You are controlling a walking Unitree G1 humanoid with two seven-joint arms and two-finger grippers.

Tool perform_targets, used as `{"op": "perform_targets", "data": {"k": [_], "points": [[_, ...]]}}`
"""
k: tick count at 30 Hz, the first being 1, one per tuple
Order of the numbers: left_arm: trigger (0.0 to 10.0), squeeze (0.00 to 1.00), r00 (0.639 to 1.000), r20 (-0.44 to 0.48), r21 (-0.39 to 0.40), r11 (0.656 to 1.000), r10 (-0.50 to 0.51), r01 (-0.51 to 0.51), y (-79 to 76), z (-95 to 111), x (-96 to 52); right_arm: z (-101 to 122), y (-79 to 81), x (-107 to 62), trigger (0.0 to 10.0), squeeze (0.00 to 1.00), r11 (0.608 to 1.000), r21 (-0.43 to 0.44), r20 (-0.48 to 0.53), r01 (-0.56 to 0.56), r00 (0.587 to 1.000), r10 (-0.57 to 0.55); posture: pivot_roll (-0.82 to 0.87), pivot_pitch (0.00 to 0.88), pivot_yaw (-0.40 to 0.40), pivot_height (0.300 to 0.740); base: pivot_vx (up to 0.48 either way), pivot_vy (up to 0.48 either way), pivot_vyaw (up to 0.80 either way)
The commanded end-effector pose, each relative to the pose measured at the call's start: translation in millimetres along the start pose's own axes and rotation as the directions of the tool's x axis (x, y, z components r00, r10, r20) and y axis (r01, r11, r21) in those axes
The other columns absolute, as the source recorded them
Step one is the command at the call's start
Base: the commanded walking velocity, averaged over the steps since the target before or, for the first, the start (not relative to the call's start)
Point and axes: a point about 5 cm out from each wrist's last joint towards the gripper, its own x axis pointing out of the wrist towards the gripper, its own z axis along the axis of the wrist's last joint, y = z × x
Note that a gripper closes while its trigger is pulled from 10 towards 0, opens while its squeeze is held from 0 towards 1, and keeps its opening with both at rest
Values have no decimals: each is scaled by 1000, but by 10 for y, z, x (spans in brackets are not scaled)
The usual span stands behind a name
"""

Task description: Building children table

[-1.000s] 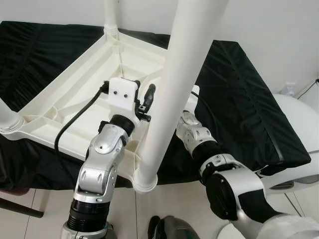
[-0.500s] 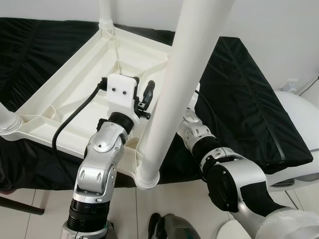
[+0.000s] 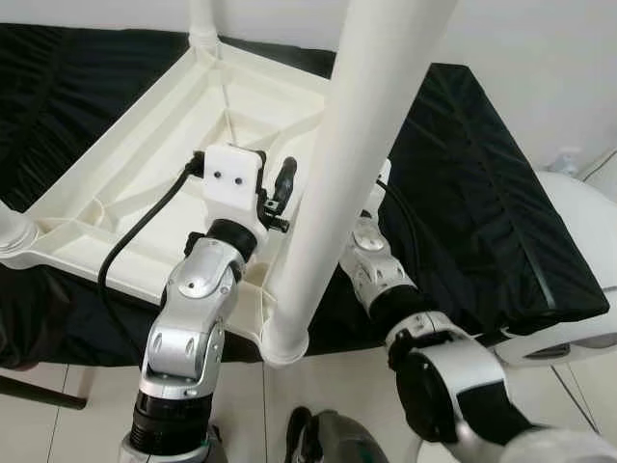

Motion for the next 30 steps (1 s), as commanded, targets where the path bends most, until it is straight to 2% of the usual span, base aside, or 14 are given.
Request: {"op": "perform_targets", "data": {"k": [1, 2, 8, 9, 18, 20, 25, 28, 30], "points": [[10000, 0, 997, 1, -8, 997, 73, -73, 9, 17, -11, 204, -49, 8, 10000, 302, 1000, -24, 100, 2, 995, 0, 123, 104, -128, 740, 0, 0, 0], [10000, 0, 997, 1, -7, 997, 71, -71, 8, 17, -9, 190, -67, -21, 10000, 1000, 1000, -13, 89, 6, 996, -4, 121, 102, -127, 740, 0, 0, 0], [10000, 0, 998, 0, -8, 998, 65, -65, 10, 16, -5, 182, -84, -141, 10000, 980, 1000, -19, 87, 6, 996, -5, 117, 95, -122, 740, 0, 0, 0], [10000, 0, 998, 0, -9, 998, 64, -64, 10, 16, -2, 178, -85, -182, 10000, 0, 1000, -25, 87, 1, 996, 1, 117, 95, -122, 740, 0, 0, 0], [10000, 0, 998, -2, -8, 998, 64, -64, 25, 19, 10, 126, -176, -398, 10000, 0, 999, -49, -15, -8, 1000, 7, 112, 98, -119, 740, 0, 0, 0], [10000, 0, 998, -4, -8, 998, 67, -67, 36, 18, 3, 132, -219, -510, 10000, 0, 998, -58, -79, -30, 997, 26, 110, 100, -119, 740, 0, 0, 0], [10000, 0, 998, -5, -10, 998, 66, -66, 41, 17, 6, 173, -253, -619, 10000, 0, 999, -24, -123, -36, 992, 33, 103, 101, -117, 740, 0, 0, 0], [10000, 0, 998, -5, -13, 998, 66, -66, 43, 19, 13, 200, -252, -703, 10000, 0, 997, 13, -190, -70, 979, 72, 99, 101, -116, 740, 0, 0, 0], [10000, 0, 998, -5, -13, 998, 66, -66, 43, 19, 13, 200, -252, -703, 10000, 0, 997, 13, -190, -70, 979, 72, 99, 101, -116, 740, 0, 0, 0]]}}
